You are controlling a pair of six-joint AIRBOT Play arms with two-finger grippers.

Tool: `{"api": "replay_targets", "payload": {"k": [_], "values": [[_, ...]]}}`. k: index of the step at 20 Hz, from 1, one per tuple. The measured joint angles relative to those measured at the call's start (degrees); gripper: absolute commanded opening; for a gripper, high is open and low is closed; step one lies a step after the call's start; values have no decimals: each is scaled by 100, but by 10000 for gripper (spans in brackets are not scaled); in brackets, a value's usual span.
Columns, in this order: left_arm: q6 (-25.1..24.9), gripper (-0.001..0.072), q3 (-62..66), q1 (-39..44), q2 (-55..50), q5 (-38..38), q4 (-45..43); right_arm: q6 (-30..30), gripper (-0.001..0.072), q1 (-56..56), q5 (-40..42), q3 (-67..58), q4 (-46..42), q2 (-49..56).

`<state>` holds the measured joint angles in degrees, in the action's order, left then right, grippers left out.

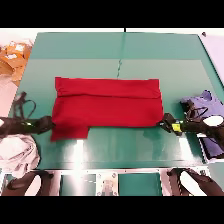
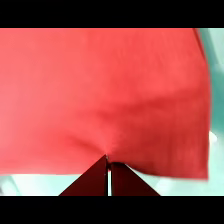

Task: Fold the shirts.

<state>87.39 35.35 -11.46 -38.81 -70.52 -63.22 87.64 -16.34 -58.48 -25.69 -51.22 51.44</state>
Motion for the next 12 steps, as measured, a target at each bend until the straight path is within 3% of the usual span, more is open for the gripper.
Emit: {"api": "replay_targets", "payload": {"k": [7, 12], "values": [[120, 28, 1353, 0, 240, -1152, -627, 402, 17, -87, -1307, -291, -883, -1016], [-48, 28, 1495, -2, -22, -748, -684, 46, 17, -76, -769, -374, -269, -894]]}}
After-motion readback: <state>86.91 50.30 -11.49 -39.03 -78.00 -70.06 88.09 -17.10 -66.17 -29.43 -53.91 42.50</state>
